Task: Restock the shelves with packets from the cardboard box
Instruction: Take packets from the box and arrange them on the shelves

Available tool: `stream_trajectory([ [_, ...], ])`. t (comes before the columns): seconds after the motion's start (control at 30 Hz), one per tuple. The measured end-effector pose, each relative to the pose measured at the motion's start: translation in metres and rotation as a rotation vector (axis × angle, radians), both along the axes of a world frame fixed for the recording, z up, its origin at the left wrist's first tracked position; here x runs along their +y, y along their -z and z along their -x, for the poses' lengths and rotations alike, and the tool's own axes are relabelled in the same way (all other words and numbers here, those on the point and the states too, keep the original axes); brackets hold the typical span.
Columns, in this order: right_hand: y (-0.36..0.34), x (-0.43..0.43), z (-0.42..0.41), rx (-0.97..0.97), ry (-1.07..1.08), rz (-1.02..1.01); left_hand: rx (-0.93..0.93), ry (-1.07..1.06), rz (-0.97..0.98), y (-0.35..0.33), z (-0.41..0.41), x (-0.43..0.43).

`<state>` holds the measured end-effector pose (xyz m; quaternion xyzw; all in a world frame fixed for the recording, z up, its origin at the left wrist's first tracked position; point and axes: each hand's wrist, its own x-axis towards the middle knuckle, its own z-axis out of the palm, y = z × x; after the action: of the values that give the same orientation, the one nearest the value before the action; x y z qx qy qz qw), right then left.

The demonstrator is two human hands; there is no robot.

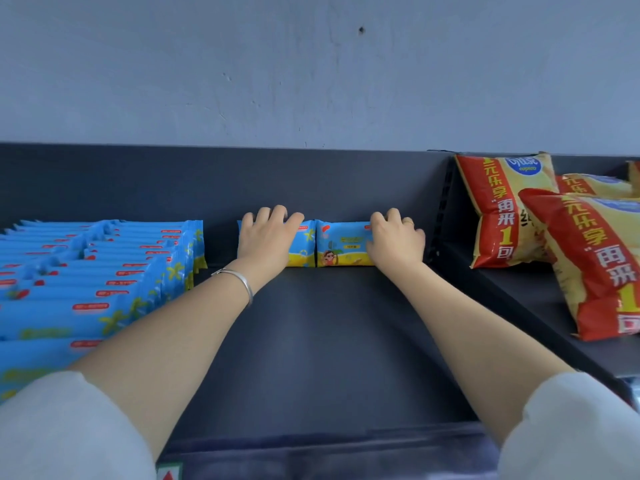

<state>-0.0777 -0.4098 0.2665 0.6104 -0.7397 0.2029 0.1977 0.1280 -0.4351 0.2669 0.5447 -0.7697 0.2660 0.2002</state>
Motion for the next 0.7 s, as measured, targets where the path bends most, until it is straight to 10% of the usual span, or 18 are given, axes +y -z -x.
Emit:
stream_trajectory([
  [0.7, -0.004, 0.161, -0.046, 0.007, -0.057, 0.055, 0.039, 0.476, -0.140, -0.023, 0.008, 0.128],
])
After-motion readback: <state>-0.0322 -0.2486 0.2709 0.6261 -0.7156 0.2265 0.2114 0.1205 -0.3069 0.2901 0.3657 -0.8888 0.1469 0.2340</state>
